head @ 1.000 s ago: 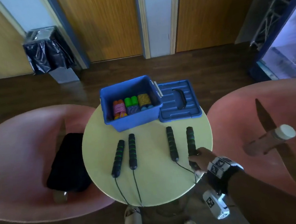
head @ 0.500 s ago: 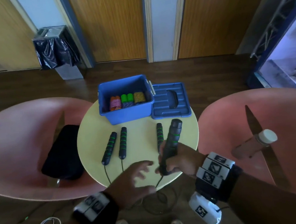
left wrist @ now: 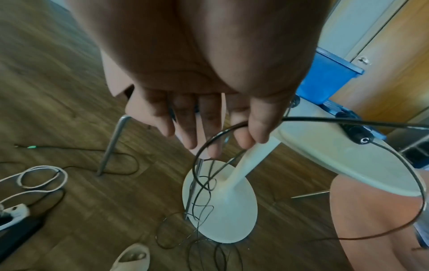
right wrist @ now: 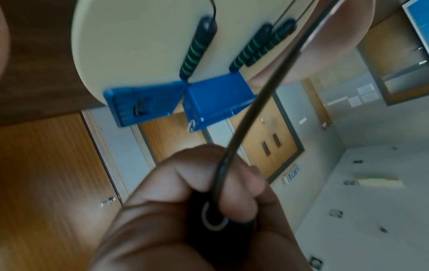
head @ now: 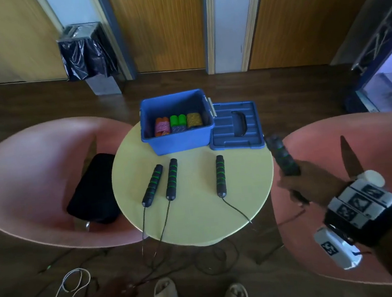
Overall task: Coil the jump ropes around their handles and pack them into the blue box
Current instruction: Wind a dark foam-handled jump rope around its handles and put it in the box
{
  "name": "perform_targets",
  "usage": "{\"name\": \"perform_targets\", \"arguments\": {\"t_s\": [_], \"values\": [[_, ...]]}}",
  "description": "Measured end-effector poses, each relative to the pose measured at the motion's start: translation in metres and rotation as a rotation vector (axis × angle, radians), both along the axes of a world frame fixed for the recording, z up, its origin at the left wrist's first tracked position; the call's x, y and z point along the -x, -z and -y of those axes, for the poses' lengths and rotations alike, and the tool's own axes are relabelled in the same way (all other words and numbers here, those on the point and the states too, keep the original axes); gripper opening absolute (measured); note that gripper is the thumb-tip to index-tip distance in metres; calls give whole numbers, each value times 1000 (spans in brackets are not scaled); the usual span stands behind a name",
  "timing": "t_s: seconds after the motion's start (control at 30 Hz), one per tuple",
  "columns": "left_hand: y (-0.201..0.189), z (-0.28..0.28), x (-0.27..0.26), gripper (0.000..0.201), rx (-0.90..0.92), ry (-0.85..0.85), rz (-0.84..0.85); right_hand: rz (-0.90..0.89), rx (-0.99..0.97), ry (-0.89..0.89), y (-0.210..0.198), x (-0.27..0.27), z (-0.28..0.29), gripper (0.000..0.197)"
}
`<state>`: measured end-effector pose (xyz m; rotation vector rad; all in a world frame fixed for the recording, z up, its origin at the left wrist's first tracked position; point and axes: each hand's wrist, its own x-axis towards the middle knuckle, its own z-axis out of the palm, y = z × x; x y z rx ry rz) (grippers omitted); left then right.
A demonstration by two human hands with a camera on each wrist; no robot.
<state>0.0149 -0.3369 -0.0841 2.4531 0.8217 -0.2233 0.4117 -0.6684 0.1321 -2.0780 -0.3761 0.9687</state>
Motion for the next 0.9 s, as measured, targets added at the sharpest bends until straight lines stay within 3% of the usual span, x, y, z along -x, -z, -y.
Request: {"name": "perform_targets", "arguments": {"t_s": [0.07, 0.13, 0.23, 0.3, 0.33, 0.43, 0.6, 0.73, 0.8, 0.9], "values": [[-71, 27, -7, 25, -36, -31, 76, -51, 158, -79, 18, 3, -1, 14], [-52, 17, 13, 24, -88, 55, 181, -65, 248, -124, 35, 7, -11, 12], [-59, 28, 18, 44, 60, -94, 134, -35, 285, -144, 48, 18, -35, 18], [-91, 45, -2, 72, 211, -230, 129, -20, 250, -160, 49, 29, -51, 19], [-107, 55, -13, 73, 303, -237, 87, -18, 230, -181, 47, 35, -59, 20], [-121, 59, -27, 70, 305, -101, 69, -117, 151, -303, 38, 58, -77, 25], [-131, 69, -39, 25, 300, -77, 96, -376, 107, -608, 24, 111, -111, 42], [-142, 76, -75, 22, 162, -39, 62, -401, 181, -772, 19, 146, -136, 28], [-143, 74, -88, 24, 143, -48, 81, -344, 174, -736, 19, 153, -141, 33], [-129, 72, -91, 45, 260, -44, 92, -303, 22, -602, 9, 147, -137, 11]]}}
